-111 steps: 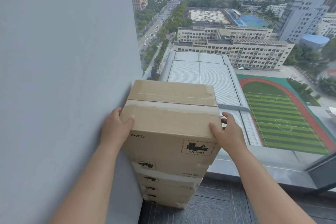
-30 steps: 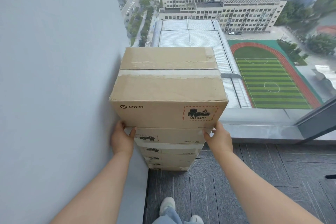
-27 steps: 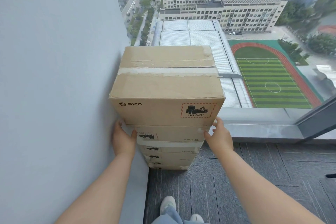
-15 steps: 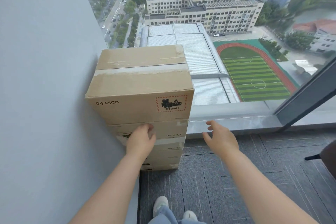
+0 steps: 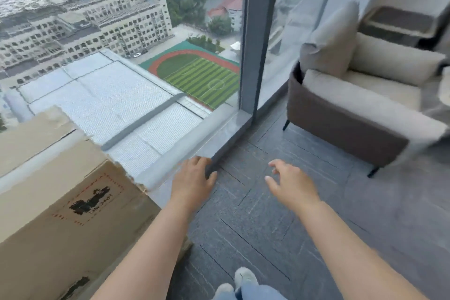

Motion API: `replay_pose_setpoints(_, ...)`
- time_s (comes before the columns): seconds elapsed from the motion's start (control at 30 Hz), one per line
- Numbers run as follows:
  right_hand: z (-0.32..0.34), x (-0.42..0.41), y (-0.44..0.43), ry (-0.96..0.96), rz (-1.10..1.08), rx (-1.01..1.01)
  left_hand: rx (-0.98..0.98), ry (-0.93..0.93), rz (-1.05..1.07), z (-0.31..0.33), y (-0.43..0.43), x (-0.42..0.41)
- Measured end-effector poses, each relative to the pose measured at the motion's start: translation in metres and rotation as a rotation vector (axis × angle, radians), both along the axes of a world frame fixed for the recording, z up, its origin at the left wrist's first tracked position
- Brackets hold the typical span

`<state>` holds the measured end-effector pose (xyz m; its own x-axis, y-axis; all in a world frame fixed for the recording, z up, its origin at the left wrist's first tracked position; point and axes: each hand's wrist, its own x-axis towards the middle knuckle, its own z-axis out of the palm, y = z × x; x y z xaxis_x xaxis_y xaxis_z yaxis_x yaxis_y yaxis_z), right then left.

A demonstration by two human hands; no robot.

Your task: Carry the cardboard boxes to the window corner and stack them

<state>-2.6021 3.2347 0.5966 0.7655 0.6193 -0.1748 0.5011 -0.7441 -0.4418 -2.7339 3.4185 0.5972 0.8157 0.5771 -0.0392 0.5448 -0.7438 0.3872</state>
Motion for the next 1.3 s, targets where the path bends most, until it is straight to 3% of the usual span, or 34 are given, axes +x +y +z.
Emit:
replay_pose_setpoints(0.33,-0.006,-0.05,-0.193,-0.024,-0.728,-0.04,-0.014,-0.039,-0.65,-0.012,-0.138,0.106)
replay_pose_setpoints(0.67,-0.022,-0.159,-0.357,0.065,-1.304,-0.028,-0.036,-0.083,-1.24,-0.013,-0.341,0.127)
replay_pose_setpoints(0.97,-0.034,-0.177,-0.478,0.083,-1.443,-0.034,-0.04,-0.118,-1.409,-0.018,-0.496,0.142)
replay_pose_setpoints(1.3,-0.037,-0.14,-0.596,0.187,-1.407,-0.052,-0.068,-0.05,-1.335,-0.025,-0.596,0.177)
